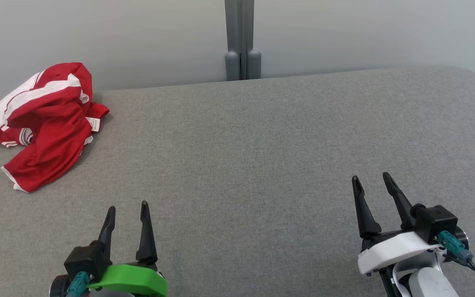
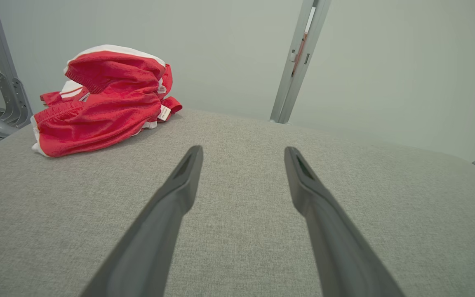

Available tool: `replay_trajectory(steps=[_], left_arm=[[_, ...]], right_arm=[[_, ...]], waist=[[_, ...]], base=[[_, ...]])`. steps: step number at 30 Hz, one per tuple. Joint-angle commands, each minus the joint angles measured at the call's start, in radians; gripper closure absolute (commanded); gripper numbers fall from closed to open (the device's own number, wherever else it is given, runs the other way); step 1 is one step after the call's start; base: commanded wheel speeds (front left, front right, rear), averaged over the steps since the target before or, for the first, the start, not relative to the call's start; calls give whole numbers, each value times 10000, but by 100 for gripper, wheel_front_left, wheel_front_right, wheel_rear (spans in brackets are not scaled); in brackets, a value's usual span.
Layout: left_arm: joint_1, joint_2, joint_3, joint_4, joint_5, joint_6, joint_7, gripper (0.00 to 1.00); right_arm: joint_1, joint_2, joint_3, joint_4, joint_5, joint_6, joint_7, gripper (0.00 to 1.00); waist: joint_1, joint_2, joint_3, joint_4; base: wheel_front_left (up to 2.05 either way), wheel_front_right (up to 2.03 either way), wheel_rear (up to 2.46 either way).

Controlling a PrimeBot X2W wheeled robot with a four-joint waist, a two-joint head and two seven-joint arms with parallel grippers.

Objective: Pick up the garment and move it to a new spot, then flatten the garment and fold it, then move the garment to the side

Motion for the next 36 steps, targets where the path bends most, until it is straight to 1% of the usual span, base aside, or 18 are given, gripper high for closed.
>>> replay_trajectory(steps=[1, 14, 23, 36], left_arm=[[86, 73, -12, 7, 210, 58, -81, 0], [241, 81, -128, 184, 700, 80, -319, 0], [193, 79, -35, 313, 398, 19, -287, 0], [153, 79, -23, 401, 344, 29, -287, 0]], right_arm=[[-9, -43, 21, -11, -216, 0, -100, 0], [104, -49, 86, -24, -1090, 1, -324, 0], [59, -48, 25, 145, -820, 1, -310, 0], [2, -48, 34, 212, -766, 1, -305, 0]], waist=[[0, 0, -11, 2], [0, 0, -85, 17], [0, 0, -95, 19], [0, 0, -85, 15]], base=[[0, 0, 0], [0, 0, 0], [0, 0, 0], [0, 0, 0]])
